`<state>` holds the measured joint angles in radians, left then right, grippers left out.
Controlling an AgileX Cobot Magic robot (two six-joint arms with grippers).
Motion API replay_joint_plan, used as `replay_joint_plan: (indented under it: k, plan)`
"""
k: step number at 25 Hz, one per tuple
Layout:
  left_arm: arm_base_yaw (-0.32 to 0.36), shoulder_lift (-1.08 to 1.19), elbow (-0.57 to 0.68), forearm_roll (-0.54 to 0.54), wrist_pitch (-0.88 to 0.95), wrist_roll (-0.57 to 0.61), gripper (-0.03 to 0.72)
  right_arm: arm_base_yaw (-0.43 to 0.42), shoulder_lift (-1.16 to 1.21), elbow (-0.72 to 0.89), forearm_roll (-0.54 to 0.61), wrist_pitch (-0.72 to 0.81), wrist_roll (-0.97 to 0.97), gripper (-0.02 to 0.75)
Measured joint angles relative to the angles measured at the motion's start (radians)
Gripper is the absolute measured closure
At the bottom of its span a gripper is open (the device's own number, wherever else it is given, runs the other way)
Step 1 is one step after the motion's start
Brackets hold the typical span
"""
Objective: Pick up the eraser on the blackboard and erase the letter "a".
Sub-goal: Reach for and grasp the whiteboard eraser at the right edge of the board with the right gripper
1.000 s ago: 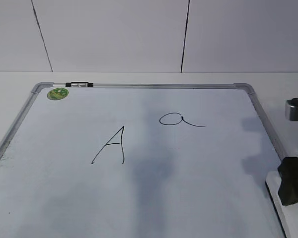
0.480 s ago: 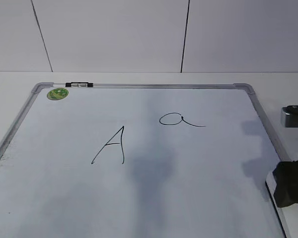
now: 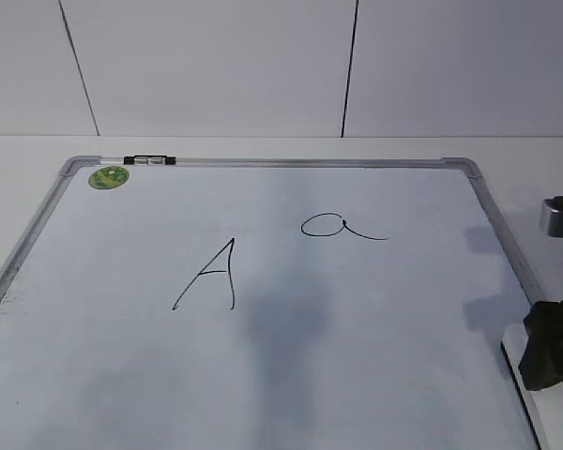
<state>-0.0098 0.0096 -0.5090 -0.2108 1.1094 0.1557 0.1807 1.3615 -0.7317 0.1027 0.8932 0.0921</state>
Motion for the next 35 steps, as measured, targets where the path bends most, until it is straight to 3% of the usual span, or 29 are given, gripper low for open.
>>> replay_joint_plan:
  k: [9,17,35]
  plan:
    - [0.000,0.000,0.000,0.000,0.000,0.000,0.454,0.000,0.000,0.000,0.019,0.006,-0.032,0.064]
    - [0.000,0.000,0.000,0.000,0.000,0.000,0.454,0.000,0.010,0.000,-0.033,0.066,0.008,0.069]
    - [0.000,0.000,0.000,0.000,0.000,0.000,0.453,0.000,0.078,0.000,-0.013,0.001,0.017,0.082]
